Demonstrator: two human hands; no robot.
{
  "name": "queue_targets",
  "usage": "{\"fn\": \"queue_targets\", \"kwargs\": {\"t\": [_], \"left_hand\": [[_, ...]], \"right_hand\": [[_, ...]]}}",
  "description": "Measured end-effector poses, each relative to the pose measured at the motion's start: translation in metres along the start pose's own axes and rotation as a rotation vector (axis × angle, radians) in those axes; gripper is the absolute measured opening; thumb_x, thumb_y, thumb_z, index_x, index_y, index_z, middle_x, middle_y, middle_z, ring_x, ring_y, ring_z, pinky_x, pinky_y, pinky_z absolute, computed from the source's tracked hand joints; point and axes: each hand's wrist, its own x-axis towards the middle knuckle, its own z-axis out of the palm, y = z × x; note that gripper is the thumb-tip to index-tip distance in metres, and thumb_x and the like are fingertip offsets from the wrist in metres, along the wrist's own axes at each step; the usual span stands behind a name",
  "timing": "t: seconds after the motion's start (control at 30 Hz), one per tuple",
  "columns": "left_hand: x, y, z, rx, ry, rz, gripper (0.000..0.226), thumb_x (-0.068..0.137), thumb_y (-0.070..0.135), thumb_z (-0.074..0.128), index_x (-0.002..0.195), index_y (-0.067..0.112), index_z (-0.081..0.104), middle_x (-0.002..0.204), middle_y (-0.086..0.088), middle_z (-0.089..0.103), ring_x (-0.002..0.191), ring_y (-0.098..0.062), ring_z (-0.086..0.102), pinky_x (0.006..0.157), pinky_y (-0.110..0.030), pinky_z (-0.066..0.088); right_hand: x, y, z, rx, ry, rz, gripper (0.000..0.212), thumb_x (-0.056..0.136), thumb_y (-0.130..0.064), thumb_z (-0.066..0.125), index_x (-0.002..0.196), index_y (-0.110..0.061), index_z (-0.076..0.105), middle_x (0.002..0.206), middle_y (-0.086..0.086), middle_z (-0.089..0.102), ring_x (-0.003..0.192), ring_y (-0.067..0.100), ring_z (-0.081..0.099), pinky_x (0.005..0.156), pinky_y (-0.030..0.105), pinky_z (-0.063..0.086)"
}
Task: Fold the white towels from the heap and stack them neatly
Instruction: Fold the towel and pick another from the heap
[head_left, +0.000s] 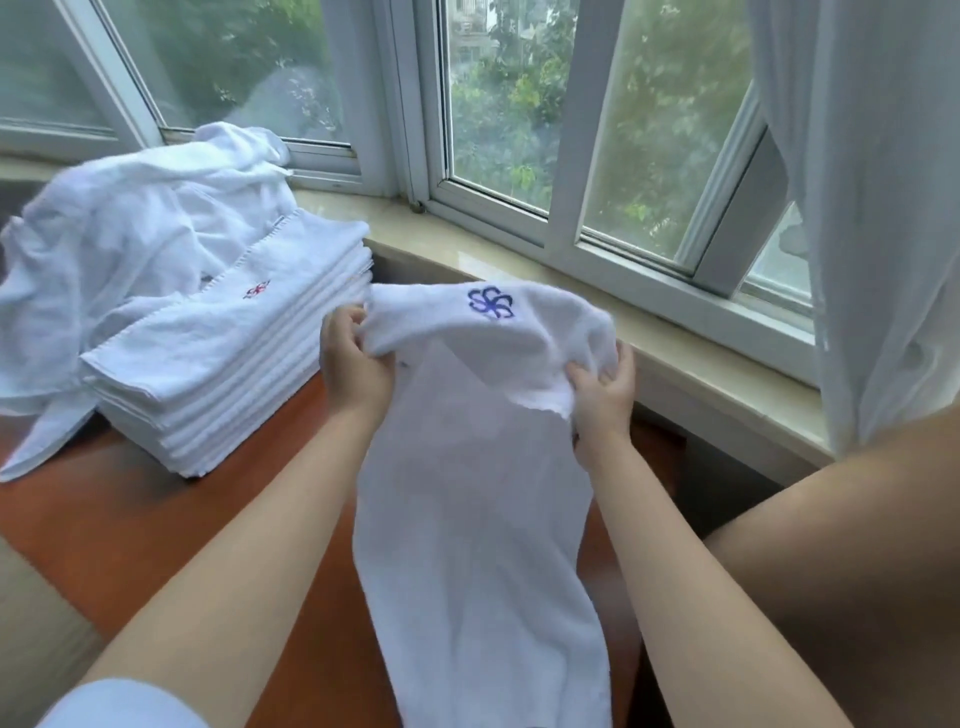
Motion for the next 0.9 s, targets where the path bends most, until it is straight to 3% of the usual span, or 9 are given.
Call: {"fn": "queue_targets", "kwargs": {"t": [0.13,0.23,0.3,0.4,0.5,0.63,0.73,0.8,0.9], "left_hand": [[-0.053,-0.078,-0.012,0.593,-0.326,-0.15,0.035,0.075,-0.007,0.051,0.104,0.01,0.058,0.109,-0.014,0.059,0.099,-0.033,0.056,0.074,-0.033,0.039],[-0.077,-0.105,-0.026,0.781,-0.427,-0.181,0.045,0.08,-0.008,0.044,0.115,0.015,0.058,0.122,-0.006,0.056,0.104,-0.033,0.055,0.083,-0.034,0.043],[-0.08,-0.102,-0.03,0.581,-0.264,-0.16,0.043,0.08,-0.013,0.038,0.107,0.009,0.064,0.112,-0.005,0.056,0.101,-0.027,0.054,0.082,-0.031,0.042],[-0.089,-0.085,-0.043,0.258,0.055,-0.222,0.034,0.084,-0.012,0.038,0.096,0.007,0.063,0.091,0.016,0.047,0.081,0.007,0.047,0.069,-0.007,0.035],[-0.137,-0.098,-0.071,0.476,-0.064,-0.329,0.028,0.085,-0.01,0.044,0.1,0.01,0.059,0.098,0.013,0.046,0.089,-0.005,0.045,0.072,-0.018,0.035],[-0.21,-0.114,-0.092,0.755,-0.274,-0.324,0.039,0.081,-0.018,0.041,0.106,-0.003,0.068,0.111,-0.022,0.061,0.107,-0.038,0.05,0.085,-0.039,0.039],[-0.223,-0.091,-0.097,0.614,0.011,-0.317,0.033,0.083,-0.013,0.044,0.101,0.0,0.069,0.108,-0.014,0.063,0.1,-0.036,0.052,0.078,-0.033,0.041],[-0.229,-0.076,-0.101,0.463,0.294,-0.42,0.021,0.089,0.01,0.045,0.1,0.017,0.061,0.095,0.009,0.056,0.088,-0.028,0.051,0.069,-0.026,0.035],[-0.259,-0.071,-0.109,0.461,0.429,-0.654,0.015,0.093,0.024,0.036,0.099,0.024,0.051,0.088,0.018,0.04,0.077,-0.013,0.037,0.068,-0.028,0.021]], "right_hand": [[-0.023,0.068,-0.026,-0.262,0.018,0.662,0.038,0.087,0.0,0.061,0.124,0.005,0.055,0.104,0.019,0.063,0.086,0.027,0.06,0.069,0.029,0.05],[-0.029,0.081,-0.037,-0.185,-0.148,0.972,0.028,0.092,-0.012,0.061,0.117,0.002,0.056,0.095,0.017,0.063,0.081,0.03,0.062,0.073,0.036,0.05],[-0.023,0.07,-0.039,-0.025,-0.272,0.803,0.024,0.092,-0.009,0.058,0.116,-0.004,0.058,0.101,0.015,0.067,0.084,0.028,0.068,0.075,0.039,0.054],[-0.015,0.055,-0.047,0.288,-0.273,0.41,0.034,0.087,-0.002,0.061,0.121,-0.009,0.057,0.109,0.011,0.068,0.09,0.025,0.07,0.073,0.035,0.058],[-0.039,0.08,-0.073,0.054,-0.087,0.669,0.015,0.096,-0.007,0.053,0.111,-0.007,0.056,0.079,0.008,0.066,0.059,0.012,0.066,0.047,0.017,0.051],[-0.076,0.111,-0.096,-0.129,-0.169,1.043,0.015,0.092,-0.004,0.06,0.079,-0.008,0.053,0.059,0.006,0.05,0.038,0.012,0.047,0.036,0.016,0.039],[-0.081,0.087,-0.094,0.057,-0.166,0.766,0.011,0.087,-0.008,0.068,0.096,-0.011,0.064,0.082,0.005,0.067,0.059,0.017,0.065,0.049,0.021,0.05],[-0.085,0.069,-0.098,0.261,-0.109,0.515,0.02,0.089,-0.015,0.066,0.109,-0.02,0.063,0.093,0.001,0.072,0.074,0.018,0.071,0.06,0.026,0.056],[-0.109,0.081,-0.12,-0.035,0.049,0.448,0.024,0.09,-0.018,0.065,0.113,-0.016,0.062,0.09,0.002,0.069,0.072,0.022,0.067,0.058,0.028,0.052]]}}
